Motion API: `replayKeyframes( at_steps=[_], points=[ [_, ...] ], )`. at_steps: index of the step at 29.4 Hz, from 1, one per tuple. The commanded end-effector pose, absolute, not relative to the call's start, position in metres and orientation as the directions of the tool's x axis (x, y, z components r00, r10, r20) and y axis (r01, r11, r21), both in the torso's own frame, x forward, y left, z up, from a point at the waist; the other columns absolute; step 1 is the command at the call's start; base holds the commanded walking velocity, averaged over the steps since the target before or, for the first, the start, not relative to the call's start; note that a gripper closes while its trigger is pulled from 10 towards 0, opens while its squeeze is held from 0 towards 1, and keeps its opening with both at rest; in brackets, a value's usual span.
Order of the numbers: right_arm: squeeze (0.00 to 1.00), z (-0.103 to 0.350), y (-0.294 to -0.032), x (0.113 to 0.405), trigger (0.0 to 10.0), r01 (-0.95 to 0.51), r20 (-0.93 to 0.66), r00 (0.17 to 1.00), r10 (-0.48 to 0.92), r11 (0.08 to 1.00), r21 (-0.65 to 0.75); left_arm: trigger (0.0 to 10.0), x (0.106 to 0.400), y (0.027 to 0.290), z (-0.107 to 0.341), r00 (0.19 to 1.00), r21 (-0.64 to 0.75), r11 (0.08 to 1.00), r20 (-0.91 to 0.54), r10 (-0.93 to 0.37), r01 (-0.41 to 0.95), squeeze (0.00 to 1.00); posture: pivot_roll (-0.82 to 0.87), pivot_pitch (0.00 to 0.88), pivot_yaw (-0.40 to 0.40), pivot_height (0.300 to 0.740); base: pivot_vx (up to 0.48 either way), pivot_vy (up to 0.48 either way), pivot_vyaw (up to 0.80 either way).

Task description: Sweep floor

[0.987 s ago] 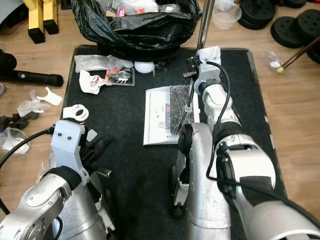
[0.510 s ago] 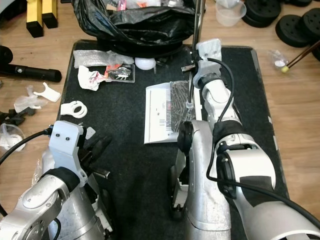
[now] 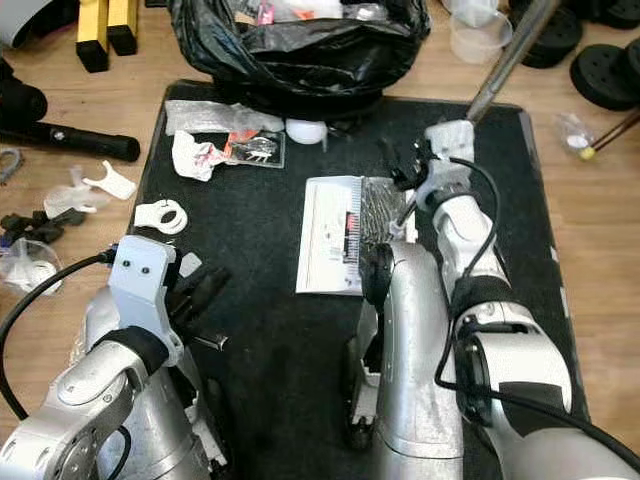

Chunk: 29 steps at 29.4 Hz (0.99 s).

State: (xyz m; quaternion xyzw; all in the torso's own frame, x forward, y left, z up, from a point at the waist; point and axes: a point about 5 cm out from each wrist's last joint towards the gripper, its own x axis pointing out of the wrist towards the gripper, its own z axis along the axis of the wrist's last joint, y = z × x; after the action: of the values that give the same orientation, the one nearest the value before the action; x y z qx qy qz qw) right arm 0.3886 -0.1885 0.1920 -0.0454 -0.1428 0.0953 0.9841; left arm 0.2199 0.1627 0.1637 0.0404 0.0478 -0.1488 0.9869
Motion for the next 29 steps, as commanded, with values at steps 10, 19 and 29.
replayKeyframes(
  at_steps=[10, 19, 29],
  points=[
    [0.69, 0.150, -0.209, 0.367, 10.0, -0.116, 0.176, 0.976, 0.130, 0.989, -0.090, 10.0, 0.221, 0.154, 0.155, 0.936, 0.034, 0.941, -0.123, -0.329, 0.336, 0.00, -0.06, 0.360, -0.128, 0.306, 0.000, 0.000, 0.00],
    [0.00, 0.116, -0.218, 0.329, 10.0, -0.075, 0.119, 0.989, 0.083, 0.995, -0.072, 10.0, 0.232, 0.152, 0.153, 0.936, 0.025, 0.940, -0.105, -0.335, 0.339, 0.00, -0.10, 0.320, -0.131, 0.306, 0.000, 0.000, 0.00],
    [0.00, 0.111, -0.221, 0.301, 10.0, -0.063, 0.112, 0.991, 0.067, 0.997, -0.041, 10.0, 0.245, 0.151, 0.154, 0.942, 0.025, 0.944, -0.073, -0.326, 0.329, 0.00, -0.12, 0.268, -0.140, 0.311, 0.000, 0.000, 0.00]
  ],
)
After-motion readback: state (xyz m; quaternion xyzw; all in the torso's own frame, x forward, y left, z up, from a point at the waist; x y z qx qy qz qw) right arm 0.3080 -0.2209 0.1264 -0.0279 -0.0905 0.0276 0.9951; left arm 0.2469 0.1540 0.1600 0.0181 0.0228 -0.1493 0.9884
